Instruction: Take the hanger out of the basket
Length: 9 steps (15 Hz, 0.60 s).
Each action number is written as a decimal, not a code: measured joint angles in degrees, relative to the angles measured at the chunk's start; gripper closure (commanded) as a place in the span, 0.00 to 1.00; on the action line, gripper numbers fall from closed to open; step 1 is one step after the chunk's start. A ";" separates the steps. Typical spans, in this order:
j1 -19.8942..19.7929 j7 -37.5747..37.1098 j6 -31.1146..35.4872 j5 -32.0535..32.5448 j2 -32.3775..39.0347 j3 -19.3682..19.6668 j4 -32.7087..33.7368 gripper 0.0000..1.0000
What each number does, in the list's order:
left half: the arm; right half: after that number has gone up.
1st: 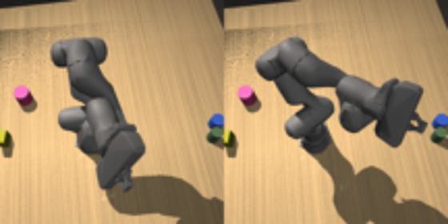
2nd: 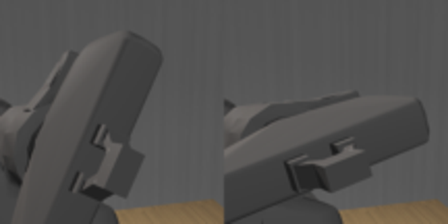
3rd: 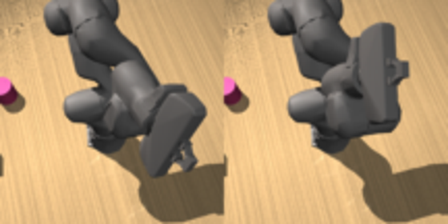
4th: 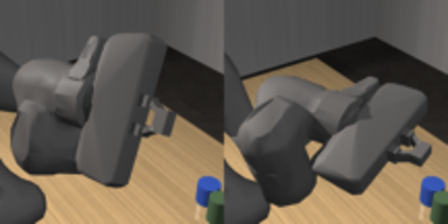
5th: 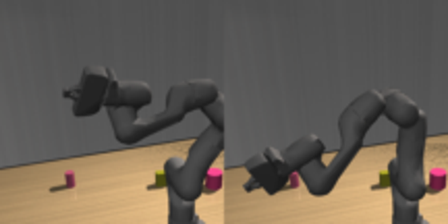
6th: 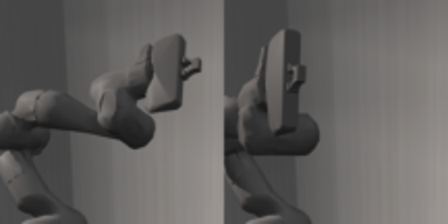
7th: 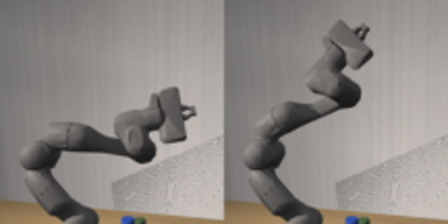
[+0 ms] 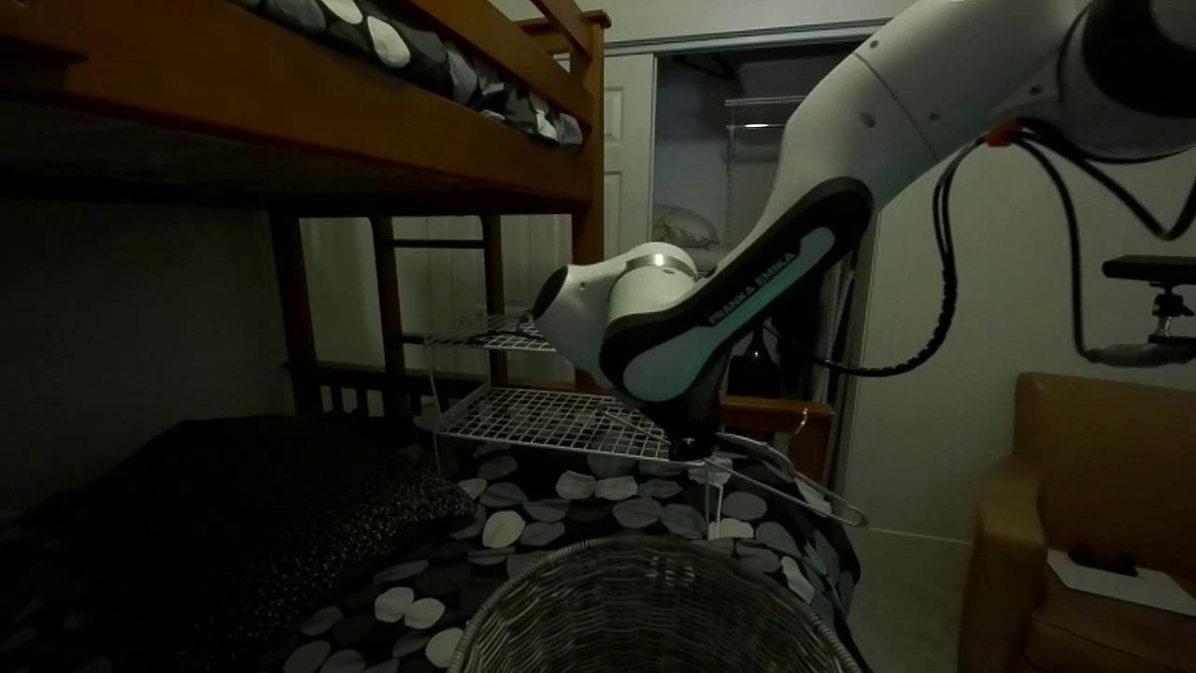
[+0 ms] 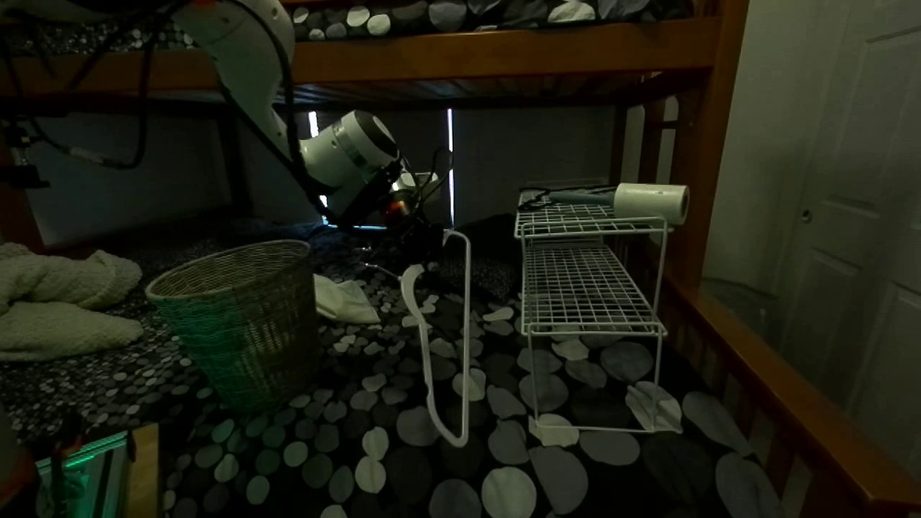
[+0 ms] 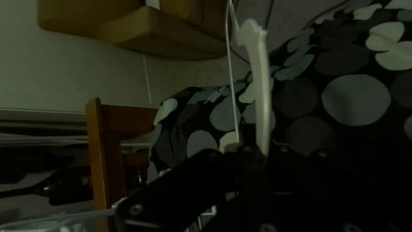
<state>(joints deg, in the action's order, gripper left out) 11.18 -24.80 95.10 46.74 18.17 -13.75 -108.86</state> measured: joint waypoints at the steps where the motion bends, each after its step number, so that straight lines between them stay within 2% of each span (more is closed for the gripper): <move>1: 1.35 -0.07 -2.50 0.78 2.56 0.93 3.54 0.96; 3: 2.59 -0.07 -4.39 1.07 6.15 1.98 8.41 0.99; 6: 3.25 -0.04 -4.77 1.20 7.59 2.66 9.98 0.99; 9: 6.70 -0.09 -5.34 4.62 10.85 3.19 12.73 0.99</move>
<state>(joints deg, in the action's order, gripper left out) 17.88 -24.89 89.77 51.36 29.02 -10.55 -96.14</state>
